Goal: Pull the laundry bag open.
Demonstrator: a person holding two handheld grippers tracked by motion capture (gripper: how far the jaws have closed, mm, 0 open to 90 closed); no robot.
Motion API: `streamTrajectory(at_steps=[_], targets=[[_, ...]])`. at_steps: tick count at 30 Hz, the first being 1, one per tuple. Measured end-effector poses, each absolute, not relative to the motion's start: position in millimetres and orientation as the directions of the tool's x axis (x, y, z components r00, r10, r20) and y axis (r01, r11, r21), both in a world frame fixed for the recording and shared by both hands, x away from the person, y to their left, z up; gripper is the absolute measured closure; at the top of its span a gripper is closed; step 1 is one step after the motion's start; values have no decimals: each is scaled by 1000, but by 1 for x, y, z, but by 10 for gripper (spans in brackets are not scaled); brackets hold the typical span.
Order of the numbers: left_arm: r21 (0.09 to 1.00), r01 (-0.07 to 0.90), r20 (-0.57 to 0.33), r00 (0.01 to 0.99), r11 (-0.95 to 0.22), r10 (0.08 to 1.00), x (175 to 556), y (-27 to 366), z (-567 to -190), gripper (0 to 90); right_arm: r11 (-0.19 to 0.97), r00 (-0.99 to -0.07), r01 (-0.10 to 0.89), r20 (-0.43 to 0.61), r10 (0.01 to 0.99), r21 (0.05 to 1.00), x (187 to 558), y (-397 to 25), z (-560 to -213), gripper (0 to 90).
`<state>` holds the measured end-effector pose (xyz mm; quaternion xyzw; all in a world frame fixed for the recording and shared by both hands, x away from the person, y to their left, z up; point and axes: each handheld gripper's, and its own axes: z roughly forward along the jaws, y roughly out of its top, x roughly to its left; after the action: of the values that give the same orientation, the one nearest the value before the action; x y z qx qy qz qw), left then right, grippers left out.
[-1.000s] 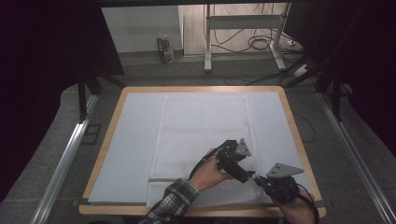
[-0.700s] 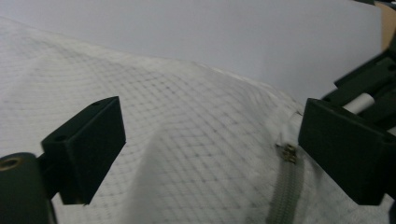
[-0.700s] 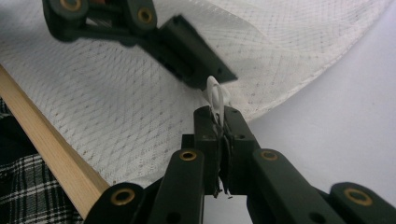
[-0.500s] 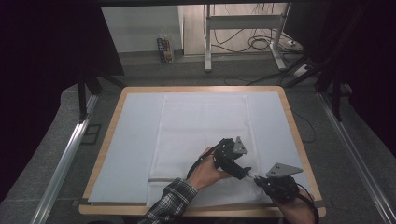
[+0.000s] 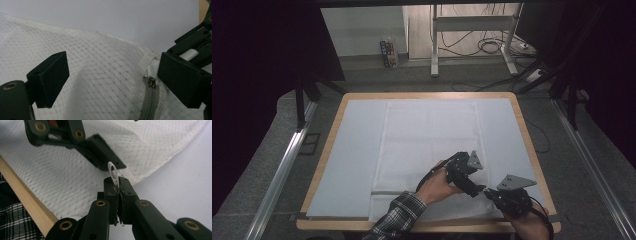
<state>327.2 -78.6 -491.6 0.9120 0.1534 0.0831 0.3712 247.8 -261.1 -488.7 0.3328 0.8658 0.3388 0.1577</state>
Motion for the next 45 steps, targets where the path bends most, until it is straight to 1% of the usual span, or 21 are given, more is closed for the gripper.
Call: streamTrajectory(at_steps=[2,3,5,7,10,12,13,16,17,23,25,26,29,34,37,38,40,42,43,44,45], targets=[[706,222,52,931,-673,361,327,-80,-493,104,551,-728,474,-47,684,687,248,-261,-489,851],[704,218,78,922,-676,379,327,-79,-492,116,553,-728,475,-47,684,685,248,-261,-490,851],[707,220,84,917,-672,389,328,-77,-492,124,552,-728,476,-45,684,684,248,-261,-490,851],[704,246,58,915,-666,399,330,-74,-492,123,545,-726,479,-38,686,688,248,-261,-489,851],[701,241,66,916,-671,397,330,-73,-493,122,549,-729,477,-40,683,686,248,-260,-490,850],[706,246,55,916,-664,397,330,-71,-493,121,549,-729,479,-39,684,685,248,-260,-490,851],[715,260,31,916,-649,401,330,-68,-492,121,542,-726,482,-33,687,688,248,-260,-489,851],[720,269,13,916,-639,400,330,-64,-492,121,540,-725,484,-29,688,689,249,-261,-489,850],[732,284,-15,916,-619,402,330,-61,-492,121,541,-727,482,-30,686,689,248,-260,-490,850],[741,295,-46,919,-603,393,331,-53,-490,128,547,-731,471,-41,682,692,247,-259,-488,850],[741,292,-44,920,-604,390,332,-51,-489,131,554,-730,469,-51,682,688,247,-258,-488,850],[740,303,-43,912,-600,408,334,-48,-489,136,561,-728,473,-57,683,679,247,-259,-490,850],[727,306,-24,906,-615,423,337,-45,-490,143,559,-728,474,-55,684,681,248,-259,-489,849],[726,306,-19,904,-615,427,337,-41,-489,145,562,-728,470,-60,683,681,247,-258,-489,849],[743,314,-40,902,-591,429,335,-35,-486,146,558,-727,472,-56,684,682,247,-259,-489,848],[750,319,-59,905,-580,422,334,-31,-484,160,560,-729,470,-59,682,682,247,-259,-489,847],[749,316,-64,909,-582,411,333,-27,-482,178,562,-729,469,-60,682,682,247,-259,-489,847],[750,314,-75,914,-582,398,331,-23,-480,223,564,-729,466,-64,681,682,247,-259,-489,846],[746,318,-87,918,-585,388,330,-21,-480,291,563,-730,457,-71,679,689,247,-259,-488,846],[744,320,-99,921,-586,377,330,-20,-479,291,563,-730,457,-71,679,689,247,-259,-488,846],[740,331,-131,925,-586,358,328,-18,-480,378,564,-731,453,-75,679,691,246,-259,-488,846]])
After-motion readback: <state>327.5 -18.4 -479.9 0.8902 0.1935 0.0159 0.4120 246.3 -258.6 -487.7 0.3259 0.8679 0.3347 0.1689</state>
